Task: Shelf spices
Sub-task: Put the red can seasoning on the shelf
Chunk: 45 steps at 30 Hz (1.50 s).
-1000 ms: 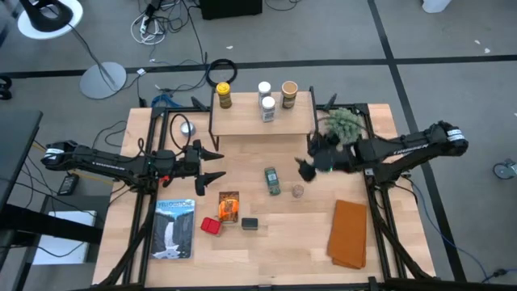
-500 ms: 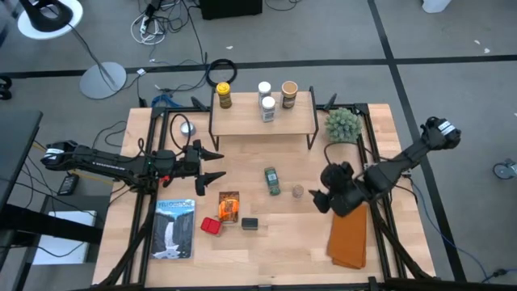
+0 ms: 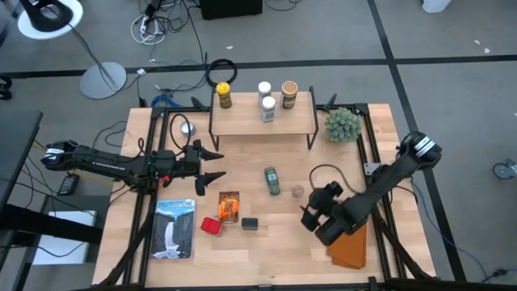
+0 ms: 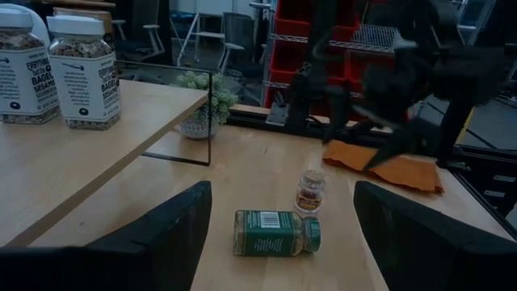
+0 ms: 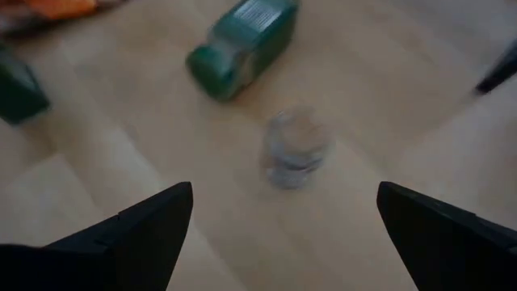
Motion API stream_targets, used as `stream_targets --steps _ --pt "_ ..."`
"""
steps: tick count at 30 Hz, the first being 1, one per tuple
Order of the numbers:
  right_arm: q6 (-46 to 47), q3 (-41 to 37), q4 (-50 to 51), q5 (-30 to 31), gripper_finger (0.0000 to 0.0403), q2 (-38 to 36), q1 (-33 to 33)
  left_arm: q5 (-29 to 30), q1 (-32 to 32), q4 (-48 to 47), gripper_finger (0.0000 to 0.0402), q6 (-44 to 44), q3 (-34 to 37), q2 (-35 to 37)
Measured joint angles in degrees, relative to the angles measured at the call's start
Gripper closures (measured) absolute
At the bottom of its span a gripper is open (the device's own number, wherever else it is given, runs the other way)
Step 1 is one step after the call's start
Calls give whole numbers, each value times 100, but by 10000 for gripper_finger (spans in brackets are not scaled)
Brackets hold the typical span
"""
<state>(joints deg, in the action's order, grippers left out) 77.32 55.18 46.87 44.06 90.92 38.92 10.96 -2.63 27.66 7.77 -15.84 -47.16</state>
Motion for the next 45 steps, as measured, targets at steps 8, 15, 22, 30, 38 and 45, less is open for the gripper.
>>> stream_targets --steps 8,15,22,30,38,45 --pt "-711 0 -1507 -443 12 462 -151 -347 0 -17 94 32 0 -62" --pt "-1990 0 -2653 -380 27 462 -347 -572 0 -23 94 163 -2 -342" --pt "-2658 0 -2845 -386 49 462 -670 -568 0 -15 94 159 -2 -636" --pt "-2658 0 -2913 -632 66 462 -902 -990 -4 13 94 160 -2 -645" --pt "-2655 0 -2922 -630 75 462 -911 -1110 -47 205 100 249 -98 -640" --pt "-2660 0 -2922 -630 80 462 -911 -1102 -340 -2528 132 -168 -1358 -640"
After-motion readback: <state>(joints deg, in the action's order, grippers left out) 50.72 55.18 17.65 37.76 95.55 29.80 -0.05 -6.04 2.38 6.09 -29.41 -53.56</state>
